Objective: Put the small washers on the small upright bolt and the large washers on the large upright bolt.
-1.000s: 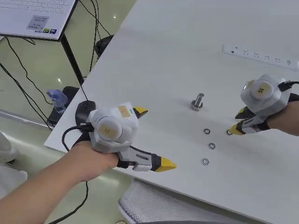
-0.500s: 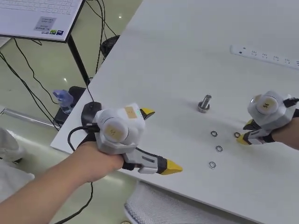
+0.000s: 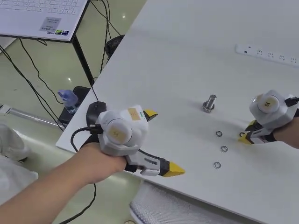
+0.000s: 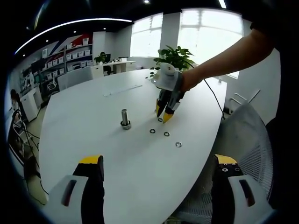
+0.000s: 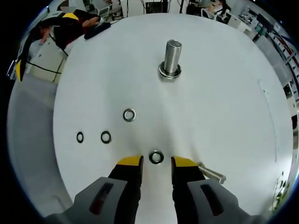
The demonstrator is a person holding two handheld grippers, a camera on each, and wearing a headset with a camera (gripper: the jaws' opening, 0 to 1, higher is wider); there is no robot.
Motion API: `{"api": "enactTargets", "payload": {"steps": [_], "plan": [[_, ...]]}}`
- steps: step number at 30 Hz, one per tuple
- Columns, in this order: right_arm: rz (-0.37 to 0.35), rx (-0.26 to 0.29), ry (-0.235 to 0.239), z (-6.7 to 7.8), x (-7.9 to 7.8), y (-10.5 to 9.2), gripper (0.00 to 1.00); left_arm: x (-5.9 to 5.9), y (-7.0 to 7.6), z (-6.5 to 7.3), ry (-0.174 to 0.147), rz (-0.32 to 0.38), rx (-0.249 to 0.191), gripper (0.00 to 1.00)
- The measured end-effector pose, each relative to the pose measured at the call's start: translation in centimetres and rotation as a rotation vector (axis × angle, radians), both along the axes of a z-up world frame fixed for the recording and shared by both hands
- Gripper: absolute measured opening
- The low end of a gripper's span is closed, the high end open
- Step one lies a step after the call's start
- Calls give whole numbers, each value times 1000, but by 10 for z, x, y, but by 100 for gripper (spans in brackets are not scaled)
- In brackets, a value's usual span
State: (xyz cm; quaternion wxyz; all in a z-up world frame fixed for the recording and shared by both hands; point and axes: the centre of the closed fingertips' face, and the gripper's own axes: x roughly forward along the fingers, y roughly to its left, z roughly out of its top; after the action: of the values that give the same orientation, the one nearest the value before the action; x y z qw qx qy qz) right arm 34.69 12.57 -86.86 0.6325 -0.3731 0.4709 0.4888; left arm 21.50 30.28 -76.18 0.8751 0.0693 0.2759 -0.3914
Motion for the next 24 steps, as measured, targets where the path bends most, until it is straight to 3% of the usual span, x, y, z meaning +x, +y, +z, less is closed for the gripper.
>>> {"api": "enactTargets", "payload": {"steps": [13, 21, 24], "plan": [[-11, -38, 5, -1, -1, 1, 17, -2, -5, 0, 2, -1, -6, 96], [-19, -93, 7, -2, -1, 1, 14, -2, -3, 1, 2, 6, -8, 95], [-43, -87, 10, -1, -1, -1, 13, -1, -4, 2, -3, 6, -10, 96]]}}
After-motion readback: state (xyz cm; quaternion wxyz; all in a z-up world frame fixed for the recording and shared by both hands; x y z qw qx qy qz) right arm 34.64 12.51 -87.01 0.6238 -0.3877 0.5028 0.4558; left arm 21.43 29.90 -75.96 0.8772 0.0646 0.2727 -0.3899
